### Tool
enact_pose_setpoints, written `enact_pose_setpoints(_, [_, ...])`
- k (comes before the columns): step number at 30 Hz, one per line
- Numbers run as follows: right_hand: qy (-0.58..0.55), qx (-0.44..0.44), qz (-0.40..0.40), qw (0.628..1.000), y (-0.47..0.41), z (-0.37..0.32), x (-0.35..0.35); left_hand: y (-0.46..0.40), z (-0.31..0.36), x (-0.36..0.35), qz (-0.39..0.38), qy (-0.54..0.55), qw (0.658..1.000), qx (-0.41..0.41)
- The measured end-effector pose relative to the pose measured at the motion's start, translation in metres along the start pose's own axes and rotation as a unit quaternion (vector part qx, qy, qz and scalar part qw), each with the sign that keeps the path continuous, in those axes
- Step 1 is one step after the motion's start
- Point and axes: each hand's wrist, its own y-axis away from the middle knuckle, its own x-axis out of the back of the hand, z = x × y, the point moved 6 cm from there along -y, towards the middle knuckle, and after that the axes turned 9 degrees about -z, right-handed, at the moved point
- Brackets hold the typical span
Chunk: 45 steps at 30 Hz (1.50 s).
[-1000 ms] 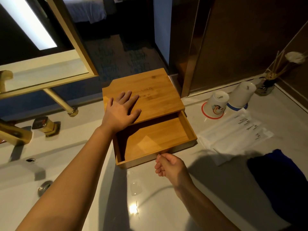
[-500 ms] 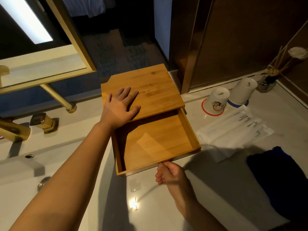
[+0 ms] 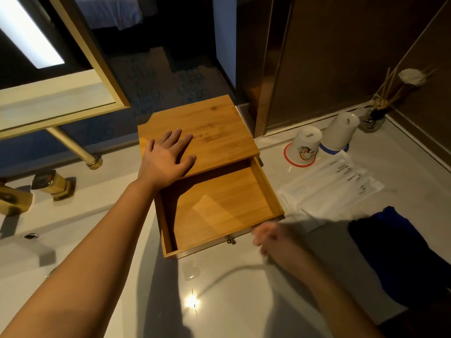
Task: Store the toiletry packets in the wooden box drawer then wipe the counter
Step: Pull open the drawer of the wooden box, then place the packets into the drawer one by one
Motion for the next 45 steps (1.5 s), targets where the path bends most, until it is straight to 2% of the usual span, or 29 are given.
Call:
enact_pose_setpoints(1, [0.084, 0.032, 0.062, 0.994, 0.005, -0.007, 0.026, 0.000, 0.000, 0.000, 0.001, -0.001, 1.000, 0.000])
enact_pose_setpoints(3, [0.229, 0.106, 0.198, 0.947, 0.016, -0.023, 0.068, 0.000, -0.001, 0.001, 0.003, 0.000, 1.000, -0.002])
enact_pose_setpoints(4, [0.271, 0.117, 0.250, 0.922, 0.021, -0.026, 0.084, 0.000, -0.001, 0.001, 0.004, 0.000, 1.000, -0.003])
enact_pose_setpoints(6, [0.350, 0.081, 0.330, 0.873, 0.023, -0.021, 0.112, 0.001, -0.001, 0.000, 0.005, 0.000, 1.000, -0.001])
enact_pose_setpoints(7, [0.402, 0.047, 0.325, 0.855, 0.019, -0.013, 0.122, 0.001, -0.001, 0.000, 0.004, -0.001, 1.000, 0.001])
enact_pose_setpoints(9, [0.494, -0.029, 0.247, 0.834, 0.010, 0.014, 0.134, 0.001, 0.000, 0.000, 0.003, -0.002, 1.000, 0.003])
enact_pose_setpoints(11, [0.533, -0.024, 0.234, 0.813, 0.009, 0.035, 0.139, 0.001, 0.001, 0.000, 0.005, -0.002, 1.000, 0.001])
enact_pose_setpoints(15, [0.527, 0.115, 0.313, 0.782, 0.014, 0.049, 0.134, 0.002, 0.001, 0.000, 0.001, 0.000, 1.000, 0.001])
enact_pose_setpoints(19, [0.517, 0.125, 0.304, 0.790, 0.014, 0.056, 0.135, 0.002, 0.001, 0.001, -0.002, -0.004, 1.000, 0.004])
enact_pose_setpoints(22, [0.526, 0.174, 0.311, 0.772, 0.020, 0.055, 0.128, 0.002, 0.001, 0.001, -0.004, 0.002, 1.000, 0.002])
enact_pose_setpoints(28, [0.483, 0.244, 0.309, 0.782, 0.044, 0.035, 0.125, 0.001, 0.001, 0.000, -0.007, -0.004, 1.000, 0.005])
enact_pose_setpoints(32, [0.445, 0.319, 0.405, 0.732, 0.065, -0.010, 0.118, 0.001, 0.001, 0.000, -0.006, -0.004, 1.000, 0.004])
enact_pose_setpoints(35, [0.400, 0.425, 0.435, 0.686, 0.084, -0.050, 0.097, 0.001, 0.001, 0.000, 0.001, -0.003, 1.000, 0.005])
enact_pose_setpoints(37, [0.380, 0.504, 0.423, 0.650, 0.095, -0.069, 0.078, 0.001, 0.002, 0.000, 0.001, -0.005, 1.000, 0.007])
enact_pose_setpoints(40, [0.373, 0.571, 0.376, 0.628, 0.096, -0.093, 0.050, 0.001, 0.002, 0.001, 0.002, -0.007, 1.000, 0.011])
enact_pose_setpoints(42, [0.388, 0.587, 0.342, 0.623, 0.090, -0.110, 0.031, 0.002, 0.003, 0.001, -0.001, -0.004, 1.000, 0.011])
enact_pose_setpoints(45, [0.456, 0.560, 0.279, 0.633, 0.069, -0.125, 0.000, 0.003, 0.004, 0.002, -0.002, 0.000, 1.000, 0.009])
